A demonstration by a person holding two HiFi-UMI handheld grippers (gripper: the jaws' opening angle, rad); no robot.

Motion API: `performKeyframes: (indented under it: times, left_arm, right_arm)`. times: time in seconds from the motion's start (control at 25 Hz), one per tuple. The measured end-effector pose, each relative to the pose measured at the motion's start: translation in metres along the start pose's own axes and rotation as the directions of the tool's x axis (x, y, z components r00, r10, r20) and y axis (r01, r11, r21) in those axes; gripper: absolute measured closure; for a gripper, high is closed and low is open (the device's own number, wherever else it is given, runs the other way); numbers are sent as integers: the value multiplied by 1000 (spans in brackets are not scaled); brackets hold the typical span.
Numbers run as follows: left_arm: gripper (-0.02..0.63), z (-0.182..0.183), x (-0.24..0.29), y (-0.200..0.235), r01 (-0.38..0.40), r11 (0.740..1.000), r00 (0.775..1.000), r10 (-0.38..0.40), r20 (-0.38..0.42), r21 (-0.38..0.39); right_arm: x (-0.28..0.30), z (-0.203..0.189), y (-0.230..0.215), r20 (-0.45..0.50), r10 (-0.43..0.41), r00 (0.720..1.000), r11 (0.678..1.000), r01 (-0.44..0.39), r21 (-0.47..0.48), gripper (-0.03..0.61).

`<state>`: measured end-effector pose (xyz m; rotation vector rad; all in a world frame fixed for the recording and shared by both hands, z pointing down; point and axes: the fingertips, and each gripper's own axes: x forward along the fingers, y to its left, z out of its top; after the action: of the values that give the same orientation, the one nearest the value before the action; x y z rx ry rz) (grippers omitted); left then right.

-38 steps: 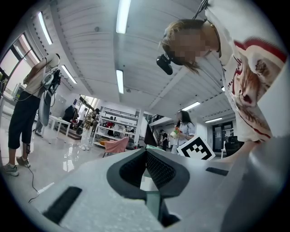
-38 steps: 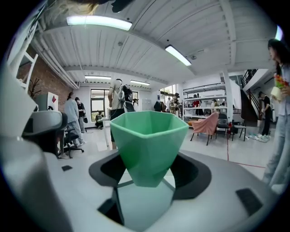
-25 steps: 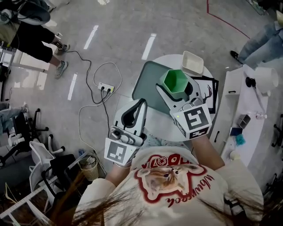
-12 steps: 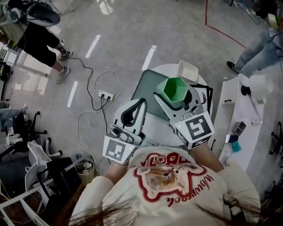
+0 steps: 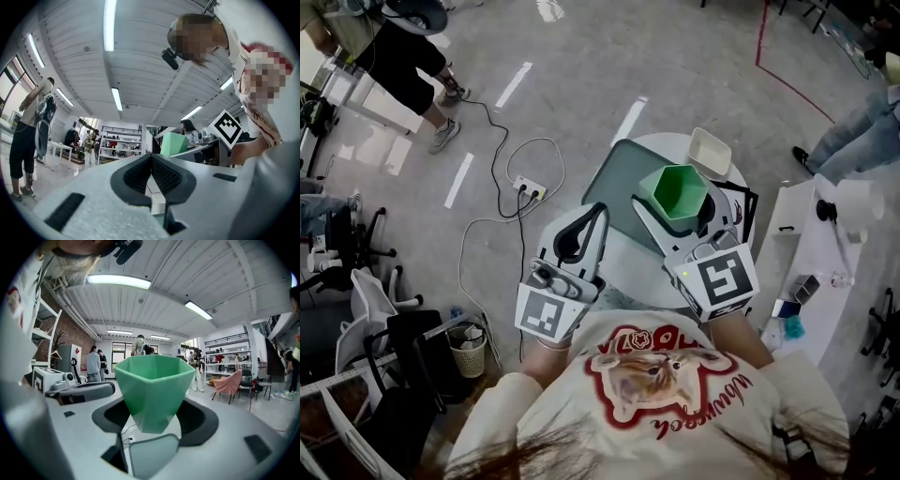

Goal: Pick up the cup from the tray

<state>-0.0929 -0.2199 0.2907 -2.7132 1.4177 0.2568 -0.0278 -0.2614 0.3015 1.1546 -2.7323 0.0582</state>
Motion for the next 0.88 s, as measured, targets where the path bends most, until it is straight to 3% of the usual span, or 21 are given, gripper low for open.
performKeyframes:
  times: [0.16, 0.48, 0.64, 0.88]
  left_arm:
    - [600, 6, -12, -2, -41, 999, 999, 41, 15, 11]
    - [600, 18, -54, -28, -45, 997, 999, 44, 27, 57]
    - [600, 16, -94, -55, -35, 994, 999, 35, -1, 104]
    - [600, 23, -171, -110, -20, 994, 999, 23, -27, 105]
  right_arm:
    - [-9, 3, 9, 5, 23, 1000, 999, -23, -23, 272]
    - [-47, 1, 34, 21, 1, 1000, 999, 0, -44, 273]
    - [-77, -1, 61, 31, -22, 999, 998, 23, -55, 273]
    - [-141, -5, 115, 38, -51, 998, 997, 53, -52, 273]
